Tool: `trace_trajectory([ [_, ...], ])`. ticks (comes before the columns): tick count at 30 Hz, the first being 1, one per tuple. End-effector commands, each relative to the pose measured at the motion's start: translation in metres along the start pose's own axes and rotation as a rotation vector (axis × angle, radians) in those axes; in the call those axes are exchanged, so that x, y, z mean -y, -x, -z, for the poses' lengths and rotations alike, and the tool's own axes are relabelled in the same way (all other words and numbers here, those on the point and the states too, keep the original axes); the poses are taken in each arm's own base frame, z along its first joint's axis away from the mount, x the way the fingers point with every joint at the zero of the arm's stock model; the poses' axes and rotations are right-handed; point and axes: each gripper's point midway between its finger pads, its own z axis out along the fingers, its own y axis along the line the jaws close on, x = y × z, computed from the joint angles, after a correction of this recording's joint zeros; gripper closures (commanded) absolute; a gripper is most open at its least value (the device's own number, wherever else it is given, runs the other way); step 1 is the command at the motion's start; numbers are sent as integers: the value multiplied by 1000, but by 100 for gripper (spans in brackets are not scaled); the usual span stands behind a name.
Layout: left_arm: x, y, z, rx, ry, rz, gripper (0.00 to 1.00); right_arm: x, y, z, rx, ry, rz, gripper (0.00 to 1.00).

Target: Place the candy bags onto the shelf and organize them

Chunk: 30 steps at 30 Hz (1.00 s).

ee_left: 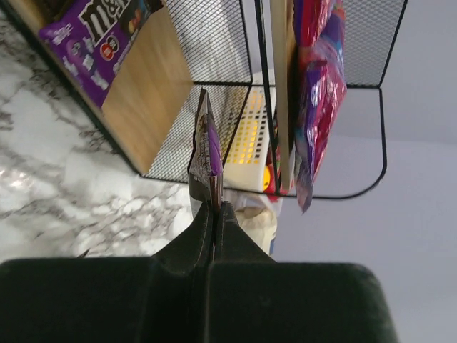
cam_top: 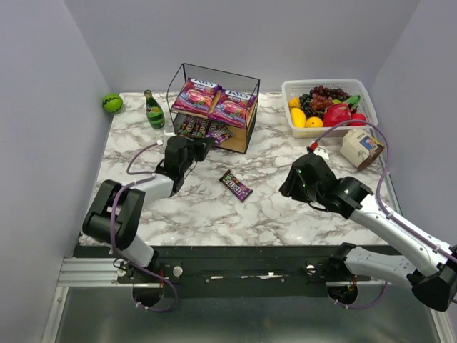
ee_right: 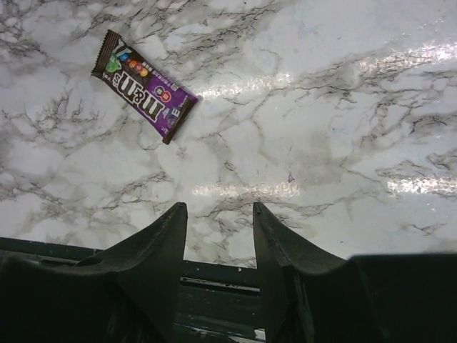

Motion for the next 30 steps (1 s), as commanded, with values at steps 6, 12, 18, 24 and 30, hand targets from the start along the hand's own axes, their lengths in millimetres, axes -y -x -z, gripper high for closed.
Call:
trace_trajectory([
  [6,19,16,-63,209,-129,218,100,39,-6,12,35,-95,-61,49],
  [12,-6,2,-90,233,-32,303,100,55,-8,16,43,-133,-84,48],
  [18,-43,-10,-102,283,139,360,100,65,-8,19,55,-155,-103,48],
  [24,-72,-10,-106,346,278,377,100,71,-7,22,66,-171,-111,47],
  [30,-93,-9,-108,383,340,433,100,72,-6,22,62,-177,-109,47],
])
